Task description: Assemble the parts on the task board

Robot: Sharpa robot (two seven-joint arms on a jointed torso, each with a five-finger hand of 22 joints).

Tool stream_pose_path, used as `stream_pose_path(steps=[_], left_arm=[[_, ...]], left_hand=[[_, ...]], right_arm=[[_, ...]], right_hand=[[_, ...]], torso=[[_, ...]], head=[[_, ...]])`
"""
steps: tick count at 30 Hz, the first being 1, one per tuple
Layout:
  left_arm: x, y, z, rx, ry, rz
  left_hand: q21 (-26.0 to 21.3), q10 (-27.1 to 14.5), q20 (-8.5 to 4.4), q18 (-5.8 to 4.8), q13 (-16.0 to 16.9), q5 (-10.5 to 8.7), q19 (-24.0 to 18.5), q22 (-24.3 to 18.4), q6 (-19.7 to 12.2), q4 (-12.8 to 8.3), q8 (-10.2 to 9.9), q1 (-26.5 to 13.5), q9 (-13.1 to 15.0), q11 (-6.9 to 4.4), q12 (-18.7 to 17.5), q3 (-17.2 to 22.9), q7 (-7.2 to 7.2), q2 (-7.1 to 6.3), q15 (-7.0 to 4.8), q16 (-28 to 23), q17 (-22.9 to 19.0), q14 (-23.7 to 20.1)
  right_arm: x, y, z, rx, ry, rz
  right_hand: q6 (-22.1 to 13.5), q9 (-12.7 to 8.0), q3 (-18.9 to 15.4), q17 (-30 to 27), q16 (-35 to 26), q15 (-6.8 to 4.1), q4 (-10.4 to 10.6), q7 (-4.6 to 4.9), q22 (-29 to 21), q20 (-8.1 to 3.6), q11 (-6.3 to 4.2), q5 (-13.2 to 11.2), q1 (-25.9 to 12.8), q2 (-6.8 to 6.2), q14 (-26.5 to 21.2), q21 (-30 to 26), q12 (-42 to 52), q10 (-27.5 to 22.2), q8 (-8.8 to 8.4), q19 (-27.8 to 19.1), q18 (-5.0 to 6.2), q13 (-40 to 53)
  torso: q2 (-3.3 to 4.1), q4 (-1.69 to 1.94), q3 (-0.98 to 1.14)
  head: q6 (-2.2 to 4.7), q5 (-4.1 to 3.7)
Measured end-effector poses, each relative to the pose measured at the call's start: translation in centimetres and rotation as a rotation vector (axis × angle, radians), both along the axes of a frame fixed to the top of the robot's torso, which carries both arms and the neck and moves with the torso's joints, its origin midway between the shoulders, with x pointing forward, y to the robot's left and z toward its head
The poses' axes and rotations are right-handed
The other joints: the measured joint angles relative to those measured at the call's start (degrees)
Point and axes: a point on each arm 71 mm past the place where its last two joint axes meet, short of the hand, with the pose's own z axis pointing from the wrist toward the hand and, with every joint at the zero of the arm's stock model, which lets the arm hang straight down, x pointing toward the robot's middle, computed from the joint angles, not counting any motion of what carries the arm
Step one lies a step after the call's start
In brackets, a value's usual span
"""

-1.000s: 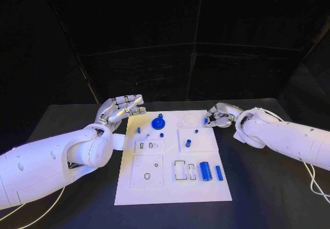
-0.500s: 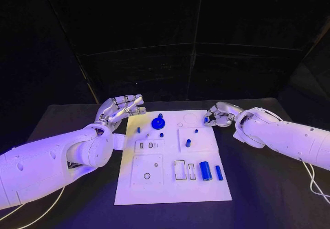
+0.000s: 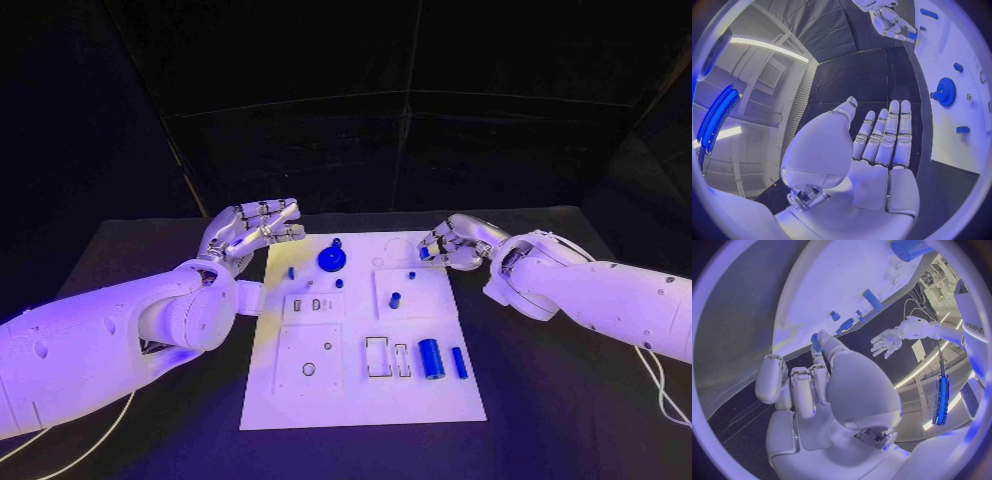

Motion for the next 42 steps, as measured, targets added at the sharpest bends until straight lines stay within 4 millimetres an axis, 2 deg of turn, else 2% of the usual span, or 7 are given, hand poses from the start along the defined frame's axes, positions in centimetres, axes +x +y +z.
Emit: stream_pose_path(steps=[6,14,18,21,27,32,42], left_arm=[[0.0,0.1,0.0,0.001,0.0,0.0],[0.1,0.3,0.0,0.004,0.0,0.006],[0.2,0.3,0.0,0.005,0.0,0.007],[0.2,0.2,-0.1,0.006,0.0,0.007],[0.4,0.0,-0.1,0.006,-0.001,0.007],[0.5,-0.1,-0.1,0.007,-0.002,0.004],[0.6,-0.2,0.0,0.009,-0.006,0.004]], left_hand=[[0.0,0.0,0.0,0.0,0.0,0.0,0.0,-0.02,0.0,-0.12,0.0,0.0,0.0,0.0,0.0,0.12,0.0,0.0,0.0,0.0,0.0,0.0],[0.0,0.0,0.0,0.0,0.0,0.0,0.0,-0.05,0.0,-0.15,0.01,0.0,0.0,0.0,0.0,0.15,0.0,0.0,0.0,0.0,0.0,0.0],[0.0,0.0,0.0,0.01,0.0,0.0,0.0,-0.05,0.0,-0.15,0.01,0.0,0.0,0.0,0.0,0.15,0.0,0.0,0.0,0.0,0.01,0.0],[0.0,0.0,0.0,0.0,0.0,0.0,0.0,-0.04,0.0,-0.15,0.01,0.0,0.01,0.0,0.0,0.15,0.0,0.0,0.0,0.0,0.01,0.0],[0.0,0.0,0.0,0.0,0.0,0.0,0.0,-0.04,0.0,-0.15,0.01,0.0,0.01,0.0,0.0,0.15,0.0,0.0,0.0,0.0,0.01,0.0],[0.0,0.0,0.0,0.0,0.0,0.0,0.0,-0.04,0.0,-0.15,0.01,0.0,0.01,0.0,0.0,0.15,0.0,0.0,0.0,0.0,0.01,0.0],[0.0,0.0,0.0,0.01,0.0,0.0,0.0,-0.03,0.0,-0.15,0.01,0.0,0.01,0.0,0.0,0.15,0.0,0.0,0.0,0.0,0.02,0.0]], right_arm=[[-1.7,2.6,1.0,0.042,0.01,0.024],[-3.5,8.2,1.7,0.073,0.032,0.067],[-3.8,11.2,1.8,0.071,0.033,0.09],[-3.8,13.3,1.8,0.066,0.031,0.109],[-3.8,16.9,1.7,0.041,0.021,0.138],[-3.9,18.5,1.5,0.016,0.015,0.149],[-4.5,19.9,0.6,-0.044,0.006,0.172]], right_hand=[[0.0,0.0,0.19,0.05,0.0,0.0,-0.18,0.0,-0.13,0.0,0.0,0.0,-0.3,0.29,0.0,0.0,0.0,0.0,-0.05,0.0,0.0,0.01],[0.0,0.0,0.35,0.04,0.0,0.0,-0.34,0.0,-0.13,0.0,0.0,-0.01,-0.83,0.23,0.0,0.0,-0.35,0.0,-0.26,0.0,0.0,0.1],[0.01,0.0,0.35,0.04,0.0,0.0,-0.34,0.01,-0.13,0.0,0.01,-0.01,-1.09,0.13,0.0,0.0,-0.5,0.0,-0.26,0.0,0.0,0.04],[0.01,0.0,0.35,0.03,0.0,0.0,-0.34,0.01,-0.13,0.0,0.01,-0.07,-1.09,0.13,0.0,0.0,-0.51,0.0,-0.26,0.0,0.0,0.04],[0.01,0.0,0.35,0.03,0.0,0.01,-0.34,0.01,-0.13,0.01,0.01,-0.16,-1.09,0.12,0.0,0.0,-0.51,0.0,-0.26,0.0,0.0,0.05],[0.01,0.0,0.35,0.03,0.0,0.01,-0.34,0.01,-0.13,0.01,0.01,-0.16,-1.39,-0.19,0.0,0.0,-0.53,0.0,-0.26,0.0,0.0,-0.02],[0.02,0.01,1.22,0.02,0.0,0.01,0.2,0.02,-0.13,0.01,0.01,-0.38,-1.85,-0.63,0.0,0.0,-0.56,0.0,-0.25,0.0,0.0,-0.05]], torso=[[-0.03,0.08,-0.05],[-0.03,0.12,-0.06],[-0.03,0.14,-0.06],[-0.01,0.25,-0.03],[0.03,0.63,-0.03],[0.09,0.85,-0.07],[0.09,0.81,-0.08]], head=[[0.14,0.24],[-0.06,0.88],[0.12,1.29],[0.13,1.63],[-0.49,2.22],[-0.96,2.67],[-1.64,3.0]])
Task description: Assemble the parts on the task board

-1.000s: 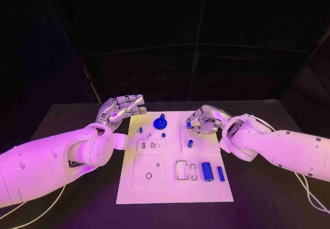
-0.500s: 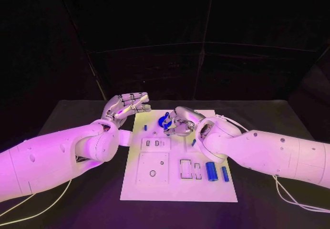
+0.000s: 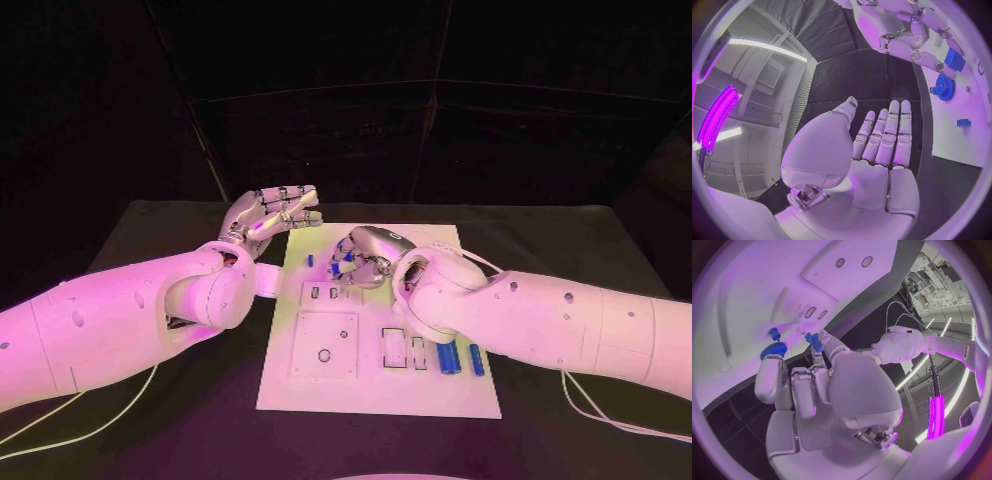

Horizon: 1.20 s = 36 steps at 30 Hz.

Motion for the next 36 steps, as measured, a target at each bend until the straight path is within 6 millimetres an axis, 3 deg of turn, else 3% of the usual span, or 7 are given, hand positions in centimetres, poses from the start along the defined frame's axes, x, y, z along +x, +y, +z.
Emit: stream_pose_path(steps=[15,36], left_arm=[[0.1,0.0,0.0,0.002,-0.002,0.0],[0.1,0.0,0.0,0.003,-0.002,0.002]], left_hand=[[-0.22,0.0,0.0,0.0,0.0,0.0,0.0,-0.07,0.0,-0.16,0.0,0.0,0.0,0.0,0.0,-0.16,0.0,0.0,0.0,0.0,0.0,0.0],[-0.22,0.0,0.0,0.0,0.0,0.0,0.0,-0.05,0.0,-0.16,0.0,0.0,0.01,0.0,0.0,-0.16,0.0,0.0,0.0,0.0,0.01,0.0]], right_arm=[[-0.8,-0.1,-2.4,-0.1,0.006,0.017],[-0.8,-0.2,-2.6,-0.117,0.003,0.019]], right_hand=[[0.03,0.04,0.01,-0.01,0.0,0.0,0.01,0.03,0.01,0.0,0.0,0.11,-0.9,-0.02,0.0,0.0,0.0,0.0,0.0,0.0,0.0,0.0],[0.05,0.23,0.37,-0.01,0.0,0.0,0.42,0.05,-0.16,0.0,0.0,0.1,-2.03,-1.15,0.0,0.0,-0.15,0.0,0.12,0.0,0.0,-0.01]], torso=[[-0.02,-0.01,0.09],[-0.09,-0.02,0.09]], head=[[-0.37,0.09],[-0.43,-0.14]])
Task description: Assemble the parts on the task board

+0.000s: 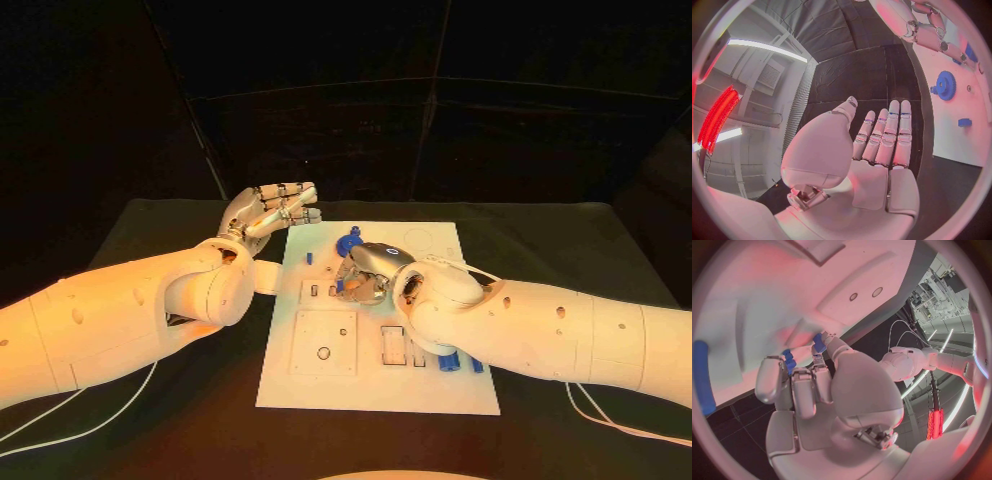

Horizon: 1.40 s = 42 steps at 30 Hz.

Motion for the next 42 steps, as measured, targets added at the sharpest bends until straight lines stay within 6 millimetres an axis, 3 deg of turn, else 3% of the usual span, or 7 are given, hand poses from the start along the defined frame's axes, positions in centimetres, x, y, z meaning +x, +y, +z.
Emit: stream_pose_path(steps=[16,25,42], left_arm=[[0.02,0.06,-0.01,0.001,0.0,0.001],[0.03,0.08,-0.01,0.001,0.0,0.002],[0.04,0.14,-0.02,0.002,0.001,0.003]], left_hand=[[0.0,0.0,0.0,-0.01,0.0,0.0,0.0,-0.05,0.0,0.0,0.0,0.21,0.0,0.0,-0.24,0.0,0.0,-0.21,0.0,0.0,-0.05,0.0],[0.0,0.0,0.0,0.0,0.0,0.0,0.0,-0.05,0.0,0.0,0.0,0.21,0.0,0.0,-0.24,0.0,0.0,-0.21,0.0,0.0,-0.05,0.0],[0.0,0.0,0.0,0.0,0.0,0.0,0.0,-0.04,0.0,0.0,-0.22,0.21,0.0,0.0,-0.24,0.0,0.0,-0.21,0.0,0.0,-0.04,0.0]], right_arm=[[-0.02,-0.14,-0.07,-0.012,0.002,0.001],[-0.04,-0.15,-0.22,-0.021,0.001,-0.006],[0.05,-0.24,-0.27,-0.022,-0.007,-0.018]], right_hand=[[0.31,-0.25,0.32,-0.01,0.0,0.0,0.0,-0.28,-0.5,0.0,0.0,0.34,-1.59,-1.59,0.0,0.0,-1.13,-0.43,-0.82,0.0,0.0,0.0],[-1.1,-0.43,0.64,-0.01,0.0,0.0,0.15,0.4,-1.36,0.07,0.48,0.67,-2.67,-2.5,0.0,-0.4,-2.19,-1.31,-1.65,-0.49,0.0,0.0],[-2.28,-0.29,-0.22,0.03,0.0,0.43,1.29,0.63,-1.75,0.42,0.83,1.82,-4.59,-4.42,-0.01,-0.62,-2.43,-1.65,-1.91,-0.83,0.0,0.0]], torso=[[0.0,0.03,0.01],[0.01,0.03,0.01],[0.03,0.03,0.01]], head=[[-0.07,-0.16],[-0.01,-0.36],[-0.09,-0.44]])
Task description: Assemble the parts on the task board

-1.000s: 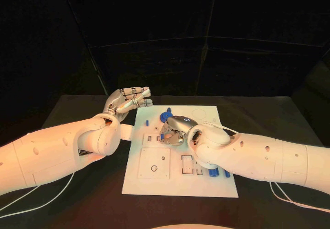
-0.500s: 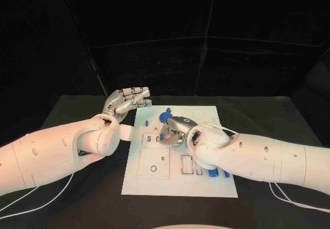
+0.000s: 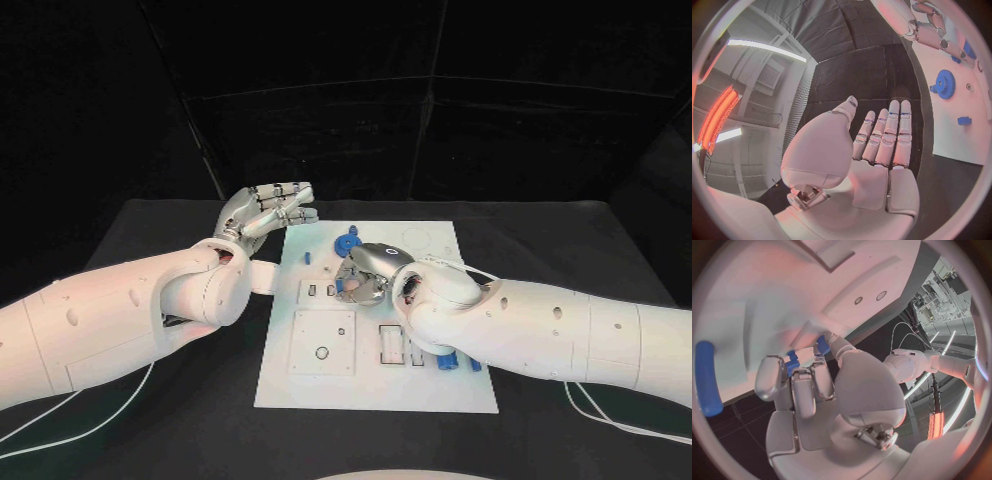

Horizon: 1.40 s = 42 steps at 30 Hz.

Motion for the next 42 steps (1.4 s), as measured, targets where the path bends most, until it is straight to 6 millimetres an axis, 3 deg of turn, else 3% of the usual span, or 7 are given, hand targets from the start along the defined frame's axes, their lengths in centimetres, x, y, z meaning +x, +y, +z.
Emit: stream_pose_path(steps=[5,14,28,30,35,38,42], left_arm=[[0.0,0.0,0.0,0.0,0.0,0.0],[0.0,0.0,0.0,0.0,0.002,-0.001],[0.0,0.1,-0.1,0.003,0.005,-0.003],[0.1,0.2,-0.1,0.008,0.005,-0.005],[0.2,0.4,-0.2,0.024,0.007,-0.019],[0.3,0.5,-0.3,0.043,0.008,-0.036],[0.4,0.7,-0.5,0.089,0.018,-0.061]], left_hand=[[0.0,0.0,0.0,0.0,0.0,0.0,0.0,0.0,0.0,0.0,0.0,0.0,0.0,0.0,0.0,0.0,0.0,0.0,0.0,0.0,0.0,0.0],[0.0,0.0,0.0,0.0,0.0,0.0,0.0,-0.05,0.0,0.0,0.0,0.0,-0.05,0.0,0.0,0.0,0.0,0.0,0.0,0.0,0.0,0.0],[0.0,0.47,0.0,0.0,0.0,0.0,0.0,-0.12,0.77,-0.16,0.0,0.0,-0.04,0.18,0.0,-0.16,0.1,0.0,-0.06,-0.23,0.01,0.5],[0.0,1.51,0.0,-0.01,0.03,0.0,0.47,-0.12,2.15,-0.34,0.0,0.0,0.04,-0.2,0.0,-0.34,0.38,0.0,-0.3,-0.21,0.1,1.56],[2.14,5.79,-1.32,-0.01,0.34,0.0,5.09,0.75,5.27,-0.24,0.44,-0.55,0.22,-1.27,1.35,-0.91,1.17,0.55,-1.9,2.06,1.68,7.03],[3.88,8.66,-2.52,0.0,0.64,0.0,8.31,1.5,7.03,-0.06,0.72,-0.77,0.32,-2.24,2.25,-1.22,1.27,0.77,-3.02,3.5,3.0,10.6],[7.1,13.14,-4.62,0.0,1.24,0.0,13.53,2.98,9.47,0.26,1.45,-1.44,0.41,-3.78,3.57,-2.36,0.09,0.35,-5.13,7.11,5.97,17.5]], right_arm=[[0.0,0.0,0.0,0.0,-0.001,-0.002],[0.0,-0.1,-0.2,0.01,-0.005,-0.01],[-0.4,-1.2,0.4,0.08,-0.046,-0.015],[-0.7,-1.8,0.6,0.1,-0.055,-0.003],[-1.4,-3.1,1.4,0.16,-0.072,0.056],[-1.8,-4.1,2.7,0.207,-0.083,0.101],[-1.8,-6.3,4.5,0.276,-0.08,0.12]], right_hand=[[-1.05,-0.01,-1.0,0.0,0.0,0.13,0.91,0.19,-0.21,0.21,0.2,-1.53,-0.96,-0.97,0.13,-0.26,-0.32,-0.2,-0.28,-0.21,0.01,0.0],[-3.92,-0.04,-4.04,-0.01,0.0,0.62,2.42,0.82,-0.72,0.41,0.82,-1.54,-2.55,-2.2,0.2,-0.51,-0.98,-0.82,-0.45,-0.4,0.0,0.0],[-4.62,-0.04,-6.37,-0.02,0.0,0.82,3.64,1.1,-0.76,0.61,1.02,-0.83,-3.08,-2.5,0.01,-0.51,-0.98,-1.02,-0.45,-0.6,0.0,0.0],[-4.81,-0.04,-7.01,-0.02,0.0,0.82,3.8,0.91,-0.76,0.61,1.02,-0.83,-3.08,-2.5,0.01,-0.51,-0.98,-1.02,-0.45,-0.6,0.0,0.0],[-6.3,-0.05,-8.19,-0.02,-0.15,1.23,4.36,1.48,-0.95,0.82,1.22,-0.14,-2.68,-2.87,0.01,-0.72,-0.98,-1.22,-0.45,-0.81,0.0,0.0],[-6.3,-0.05,-8.51,-0.02,-0.31,1.23,4.34,1.48,-1.4,1.04,1.23,-0.14,-1.88,-2.07,0.01,-0.99,-0.98,-1.22,-0.45,-1.03,0.0,0.0],[-5.74,0.2,-8.82,-0.03,-1.19,1.23,4.03,0.93,-3.44,1.11,1.22,0.98,-0.2,-0.84,0.01,-2.26,-1.49,-1.85,0.09,-2.18,-0.01,0.0]], torso=[[-0.01,0.0,0.0],[-0.02,-0.01,0.0],[-0.07,-0.05,0.03],[-0.1,-0.08,0.03],[-0.14,-0.09,0.03],[-0.14,-0.09,0.06],[-0.24,-0.08,0.08]], head=[[0.03,-0.01],[-0.03,-0.03],[0.03,-0.07],[0.1,-0.01],[0.39,0.11],[0.49,0.27],[0.53,0.34]])
